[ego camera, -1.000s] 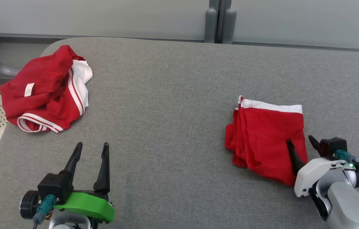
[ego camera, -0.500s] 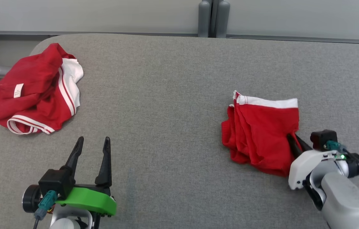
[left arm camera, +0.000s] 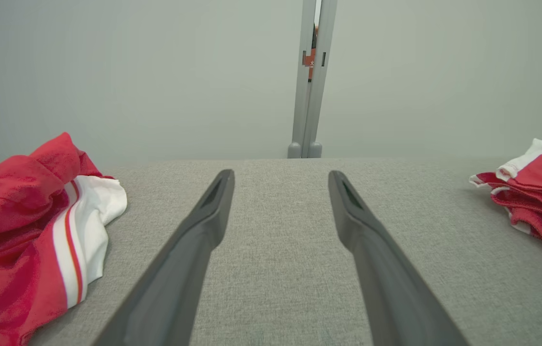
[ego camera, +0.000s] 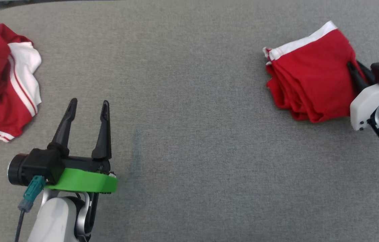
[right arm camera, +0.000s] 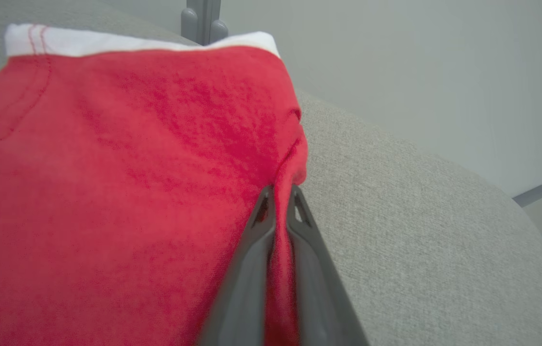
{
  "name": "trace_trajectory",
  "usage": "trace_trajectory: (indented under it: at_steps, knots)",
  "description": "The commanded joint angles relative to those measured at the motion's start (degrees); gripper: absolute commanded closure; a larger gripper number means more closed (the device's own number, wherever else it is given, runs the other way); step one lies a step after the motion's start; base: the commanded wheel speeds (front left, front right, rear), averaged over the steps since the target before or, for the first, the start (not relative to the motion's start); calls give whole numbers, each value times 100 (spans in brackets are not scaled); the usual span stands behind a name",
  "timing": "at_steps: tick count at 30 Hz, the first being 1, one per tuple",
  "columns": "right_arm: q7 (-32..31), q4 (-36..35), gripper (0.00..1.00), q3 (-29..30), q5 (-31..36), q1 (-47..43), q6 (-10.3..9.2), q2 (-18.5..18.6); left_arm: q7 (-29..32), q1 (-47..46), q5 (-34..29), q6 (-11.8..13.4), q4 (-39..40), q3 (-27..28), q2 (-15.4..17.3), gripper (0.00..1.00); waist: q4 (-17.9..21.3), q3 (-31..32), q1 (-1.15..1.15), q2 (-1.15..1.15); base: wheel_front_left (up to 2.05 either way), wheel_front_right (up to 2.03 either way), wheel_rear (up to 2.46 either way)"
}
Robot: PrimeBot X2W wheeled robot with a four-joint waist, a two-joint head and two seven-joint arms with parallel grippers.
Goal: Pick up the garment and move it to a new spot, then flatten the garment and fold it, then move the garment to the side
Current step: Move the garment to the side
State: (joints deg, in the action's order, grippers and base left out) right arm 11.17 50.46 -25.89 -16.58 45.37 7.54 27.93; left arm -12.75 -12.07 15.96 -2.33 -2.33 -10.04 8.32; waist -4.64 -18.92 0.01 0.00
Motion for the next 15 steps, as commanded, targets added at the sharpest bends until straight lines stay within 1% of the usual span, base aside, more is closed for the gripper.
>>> trace_trajectory:
  at_steps: [1,4,8,12,15]
  knots:
    - [-11,-66,100,-28,-73,186,-8,147,-7,-159,-89,18,50,51,98,0,701,-752,-1,0,0,0,0]
    - [-29,-168,100,-61,-180,449,-8,467,41,-290,-104,41,203,109,219,0,997,-1055,-1,0,0,0,0]
    - [-6,-261,100,5,-329,810,-8,729,122,-285,-165,99,475,252,443,0,1431,-1336,-1,0,0,0,0]
    - [61,-268,100,107,-434,943,-8,941,232,-254,-200,141,745,311,569,0,1712,-1434,-1,0,0,0,0]
    - [101,-265,100,173,-503,1023,-8,1043,346,-250,-247,157,949,299,646,0,1801,-1472,-1,0,0,0,0]
